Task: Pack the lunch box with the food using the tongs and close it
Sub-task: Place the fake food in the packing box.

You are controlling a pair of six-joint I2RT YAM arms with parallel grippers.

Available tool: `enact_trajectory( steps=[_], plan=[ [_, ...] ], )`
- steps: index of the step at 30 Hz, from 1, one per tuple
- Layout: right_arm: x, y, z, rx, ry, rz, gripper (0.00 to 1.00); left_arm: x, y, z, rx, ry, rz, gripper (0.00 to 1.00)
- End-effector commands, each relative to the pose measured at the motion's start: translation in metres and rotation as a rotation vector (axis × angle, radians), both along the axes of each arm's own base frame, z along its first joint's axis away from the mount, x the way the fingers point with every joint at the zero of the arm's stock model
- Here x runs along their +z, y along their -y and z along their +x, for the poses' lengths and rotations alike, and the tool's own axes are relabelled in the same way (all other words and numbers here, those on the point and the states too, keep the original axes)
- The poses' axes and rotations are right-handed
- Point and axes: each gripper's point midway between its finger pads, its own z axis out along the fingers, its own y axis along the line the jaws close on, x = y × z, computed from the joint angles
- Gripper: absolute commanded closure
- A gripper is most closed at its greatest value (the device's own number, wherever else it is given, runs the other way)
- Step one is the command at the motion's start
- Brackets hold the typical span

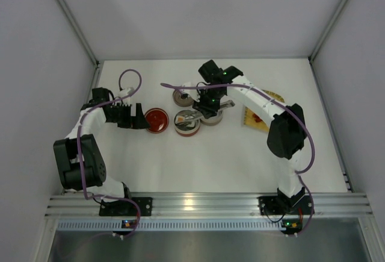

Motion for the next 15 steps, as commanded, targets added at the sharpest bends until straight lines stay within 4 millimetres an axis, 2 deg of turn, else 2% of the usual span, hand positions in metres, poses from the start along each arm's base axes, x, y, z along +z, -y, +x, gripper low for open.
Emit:
enact_trajectory(
  steps=[1,8,15],
  plan=[
    [0.015,-0.021,0.012,0.032,0.055,0.091,0.75,0.002,-0.002,0.005,-0.014,0.034,0.0,0.02],
    [0.008,-0.018,0.013,0.028,0.053,0.083,0.75,0.001,-0.002,0.007,-0.014,0.033,-0.004,0.02],
    [0.004,-0.017,0.014,0.023,0.047,0.078,0.67,0.0,-0.004,0.007,-0.012,0.029,0.009,0.02]
  ],
)
